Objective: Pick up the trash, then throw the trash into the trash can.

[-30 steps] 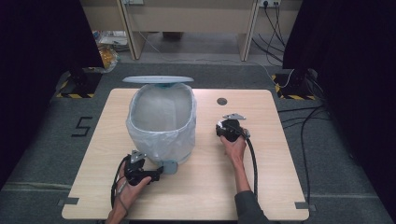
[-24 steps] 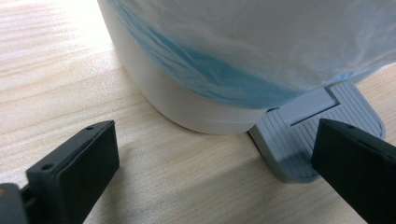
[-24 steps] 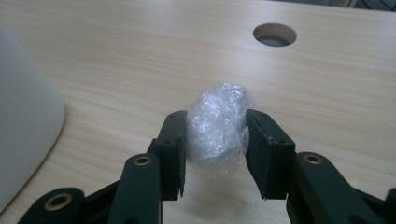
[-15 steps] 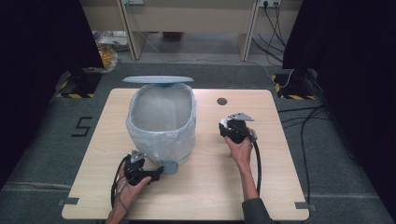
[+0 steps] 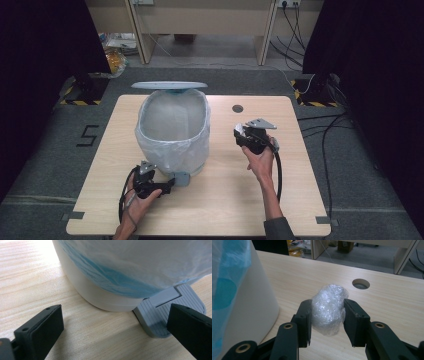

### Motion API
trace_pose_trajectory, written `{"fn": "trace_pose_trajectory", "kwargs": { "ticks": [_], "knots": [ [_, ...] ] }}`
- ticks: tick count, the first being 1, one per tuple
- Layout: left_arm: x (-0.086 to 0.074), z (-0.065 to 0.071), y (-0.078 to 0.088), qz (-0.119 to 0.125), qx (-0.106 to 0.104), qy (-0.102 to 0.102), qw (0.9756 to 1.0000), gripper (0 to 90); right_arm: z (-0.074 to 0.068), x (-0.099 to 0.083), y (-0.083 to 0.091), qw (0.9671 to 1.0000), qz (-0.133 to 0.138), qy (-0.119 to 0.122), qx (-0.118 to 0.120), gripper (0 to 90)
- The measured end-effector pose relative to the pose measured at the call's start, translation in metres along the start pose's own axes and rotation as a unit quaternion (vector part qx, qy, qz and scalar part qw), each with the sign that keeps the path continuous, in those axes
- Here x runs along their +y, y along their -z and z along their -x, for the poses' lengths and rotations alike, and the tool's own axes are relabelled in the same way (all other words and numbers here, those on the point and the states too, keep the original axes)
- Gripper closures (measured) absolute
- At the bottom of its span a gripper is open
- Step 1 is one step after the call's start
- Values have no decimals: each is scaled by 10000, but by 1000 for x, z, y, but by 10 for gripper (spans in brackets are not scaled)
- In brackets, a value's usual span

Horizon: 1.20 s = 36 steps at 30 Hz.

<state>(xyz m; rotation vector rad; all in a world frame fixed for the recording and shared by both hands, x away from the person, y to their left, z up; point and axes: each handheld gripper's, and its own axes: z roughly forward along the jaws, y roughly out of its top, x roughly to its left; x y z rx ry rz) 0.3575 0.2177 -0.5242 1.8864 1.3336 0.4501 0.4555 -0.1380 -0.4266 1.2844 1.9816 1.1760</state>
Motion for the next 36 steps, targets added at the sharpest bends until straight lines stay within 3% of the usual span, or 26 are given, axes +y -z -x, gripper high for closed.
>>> {"fn": "trace_pose_trajectory", "kwargs": {
  "ticks": [8,14,36],
  "knots": [
    [0,0,0,4,7,-6,10000,1,1,4,11,9999,132,-78,49,597],
    [0,0,0,10,-10,6,10000,2,0,13,21,9997,239,30,55,597],
    [0,0,0,1,-18,-4,10000,4,-35,56,62,9970,579,371,347,597]
  ]
}}
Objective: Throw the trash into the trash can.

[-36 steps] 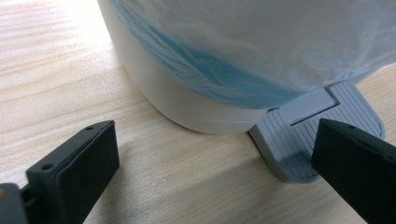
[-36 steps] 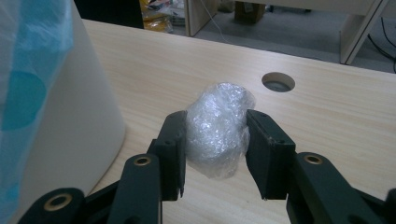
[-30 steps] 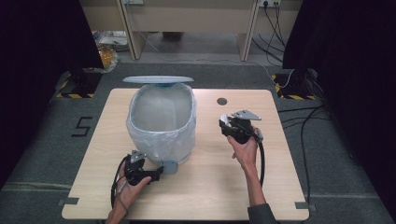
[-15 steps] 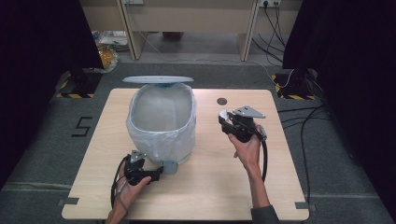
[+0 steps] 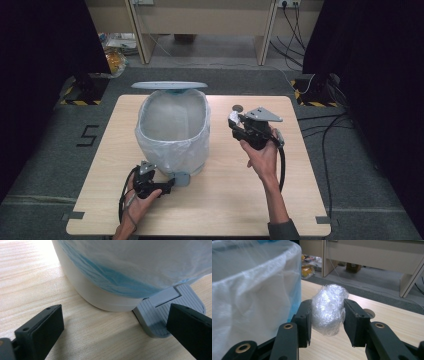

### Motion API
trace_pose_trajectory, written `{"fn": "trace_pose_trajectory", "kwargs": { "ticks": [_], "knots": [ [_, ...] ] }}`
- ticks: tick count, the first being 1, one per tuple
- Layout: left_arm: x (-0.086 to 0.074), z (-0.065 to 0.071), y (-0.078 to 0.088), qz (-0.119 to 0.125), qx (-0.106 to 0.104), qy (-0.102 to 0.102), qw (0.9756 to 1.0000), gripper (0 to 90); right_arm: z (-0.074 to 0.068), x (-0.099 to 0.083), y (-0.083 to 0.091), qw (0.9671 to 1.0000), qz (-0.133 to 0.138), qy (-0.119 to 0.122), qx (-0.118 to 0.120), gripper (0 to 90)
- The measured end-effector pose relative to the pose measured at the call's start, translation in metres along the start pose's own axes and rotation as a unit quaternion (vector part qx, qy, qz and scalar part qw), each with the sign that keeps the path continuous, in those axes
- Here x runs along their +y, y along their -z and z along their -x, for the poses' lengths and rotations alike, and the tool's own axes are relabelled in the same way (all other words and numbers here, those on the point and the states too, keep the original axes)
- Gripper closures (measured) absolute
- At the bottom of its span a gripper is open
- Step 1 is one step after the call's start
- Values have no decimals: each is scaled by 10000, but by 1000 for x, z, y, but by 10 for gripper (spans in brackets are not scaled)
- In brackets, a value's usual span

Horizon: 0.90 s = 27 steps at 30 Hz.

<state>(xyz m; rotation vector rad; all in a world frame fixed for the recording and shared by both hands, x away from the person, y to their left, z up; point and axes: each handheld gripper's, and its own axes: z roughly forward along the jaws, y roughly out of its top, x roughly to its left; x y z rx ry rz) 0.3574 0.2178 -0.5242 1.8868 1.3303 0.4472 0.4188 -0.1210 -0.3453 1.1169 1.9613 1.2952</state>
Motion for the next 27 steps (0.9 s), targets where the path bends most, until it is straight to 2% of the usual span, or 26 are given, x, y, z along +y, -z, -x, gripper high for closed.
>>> {"fn": "trace_pose_trajectory", "kwargs": {
  "ticks": [9,16,27],
  "knots": [
    [0,0,0,-4,13,-13,10000,4,-5,14,10,9998,160,57,48,597],
    [0,0,0,-11,8,-10,10000,4,-16,32,18,9992,333,174,163,597],
    [0,0,0,-9,9,-10,10000,4,-36,48,13,9977,420,274,456,597]
  ]
}}
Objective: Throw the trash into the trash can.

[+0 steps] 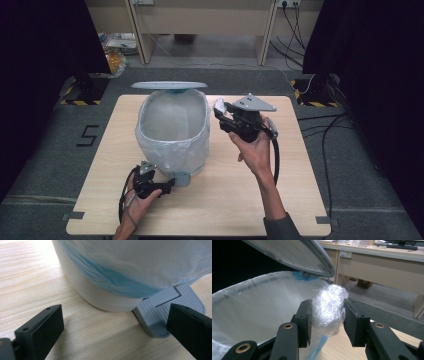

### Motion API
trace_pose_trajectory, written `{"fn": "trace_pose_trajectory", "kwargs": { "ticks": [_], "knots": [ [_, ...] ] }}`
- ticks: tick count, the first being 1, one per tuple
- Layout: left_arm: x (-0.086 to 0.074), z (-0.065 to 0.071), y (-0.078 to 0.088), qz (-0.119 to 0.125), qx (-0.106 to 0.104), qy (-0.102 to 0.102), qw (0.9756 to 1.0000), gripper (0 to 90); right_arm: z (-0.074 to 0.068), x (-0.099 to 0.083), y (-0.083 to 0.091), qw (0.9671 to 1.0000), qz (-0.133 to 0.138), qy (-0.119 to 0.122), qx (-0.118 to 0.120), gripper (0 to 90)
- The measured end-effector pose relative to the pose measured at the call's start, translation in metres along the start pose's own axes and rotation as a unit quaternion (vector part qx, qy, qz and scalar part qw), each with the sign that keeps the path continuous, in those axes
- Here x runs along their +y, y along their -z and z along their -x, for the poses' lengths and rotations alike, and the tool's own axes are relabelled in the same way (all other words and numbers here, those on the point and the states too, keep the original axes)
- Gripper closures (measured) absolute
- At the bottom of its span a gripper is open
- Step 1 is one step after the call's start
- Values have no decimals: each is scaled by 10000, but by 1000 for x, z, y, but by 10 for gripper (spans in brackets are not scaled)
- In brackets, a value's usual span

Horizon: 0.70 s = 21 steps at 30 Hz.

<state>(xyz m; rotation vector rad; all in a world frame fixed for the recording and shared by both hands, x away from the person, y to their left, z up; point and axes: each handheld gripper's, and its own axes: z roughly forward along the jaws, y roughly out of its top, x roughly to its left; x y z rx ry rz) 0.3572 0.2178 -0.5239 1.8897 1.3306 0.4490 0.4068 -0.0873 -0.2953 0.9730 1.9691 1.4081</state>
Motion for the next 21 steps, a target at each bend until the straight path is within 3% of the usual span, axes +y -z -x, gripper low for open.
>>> {"fn": "trace_pose_trajectory", "kwargs": {
  "ticks": [21],
  "knots": [
    [0,0,0,7,5,-9,10000,5,-36,17,-32,9984,8,125,549,596]
  ]
}}
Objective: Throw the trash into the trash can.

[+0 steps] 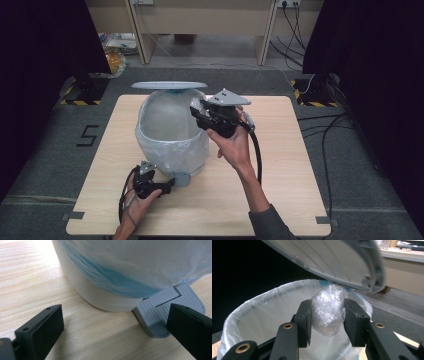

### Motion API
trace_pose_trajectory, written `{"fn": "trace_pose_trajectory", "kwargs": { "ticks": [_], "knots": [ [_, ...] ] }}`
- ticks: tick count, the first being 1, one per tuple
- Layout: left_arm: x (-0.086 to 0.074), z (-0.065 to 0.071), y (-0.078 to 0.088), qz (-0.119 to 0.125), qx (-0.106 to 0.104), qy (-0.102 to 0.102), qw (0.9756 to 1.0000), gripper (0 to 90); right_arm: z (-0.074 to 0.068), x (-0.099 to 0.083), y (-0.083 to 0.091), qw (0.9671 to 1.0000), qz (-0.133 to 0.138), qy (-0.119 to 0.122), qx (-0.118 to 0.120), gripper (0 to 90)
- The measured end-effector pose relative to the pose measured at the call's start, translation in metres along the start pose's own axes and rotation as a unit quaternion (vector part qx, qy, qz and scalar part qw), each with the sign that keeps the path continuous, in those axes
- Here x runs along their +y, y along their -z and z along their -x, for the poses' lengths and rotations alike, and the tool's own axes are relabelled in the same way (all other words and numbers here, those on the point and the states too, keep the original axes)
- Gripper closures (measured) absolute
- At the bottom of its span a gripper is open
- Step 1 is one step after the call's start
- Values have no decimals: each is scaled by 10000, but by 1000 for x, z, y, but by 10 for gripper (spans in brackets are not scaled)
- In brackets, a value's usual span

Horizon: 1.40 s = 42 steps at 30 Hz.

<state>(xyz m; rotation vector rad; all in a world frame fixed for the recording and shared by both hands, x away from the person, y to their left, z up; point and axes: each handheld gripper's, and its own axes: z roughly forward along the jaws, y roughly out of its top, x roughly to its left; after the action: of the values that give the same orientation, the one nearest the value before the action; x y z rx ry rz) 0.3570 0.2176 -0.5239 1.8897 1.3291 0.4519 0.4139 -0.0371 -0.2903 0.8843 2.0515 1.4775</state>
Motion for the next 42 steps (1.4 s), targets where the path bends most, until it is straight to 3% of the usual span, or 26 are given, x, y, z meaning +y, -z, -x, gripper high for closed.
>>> {"fn": "trace_pose_trajectory", "kwargs": {
  "ticks": [20,21,23,27,36,42],
  "knots": [
    [0,0,0,2,0,-4,10000,6,-15,-3,-24,9996,-146,70,239,590],
    [0,-1,1,-64,8,-90,9999,6,-16,-2,-25,9994,-132,76,307,586],
    [0,0,0,2,-1,-3,10000,6,-16,-3,-26,9994,-136,66,324,584],
    [0,0,0,1,-3,-5,10000,6,-18,-3,-27,9991,-129,39,405,506],
    [0,0,0,-2,-8,0,10000,6,-13,-6,-20,9992,-142,-41,379,423],
    [0,0,0,4,-28,26,10000,6,-2,-10,-6,9998,-107,-96,113,370]
  ]
}}
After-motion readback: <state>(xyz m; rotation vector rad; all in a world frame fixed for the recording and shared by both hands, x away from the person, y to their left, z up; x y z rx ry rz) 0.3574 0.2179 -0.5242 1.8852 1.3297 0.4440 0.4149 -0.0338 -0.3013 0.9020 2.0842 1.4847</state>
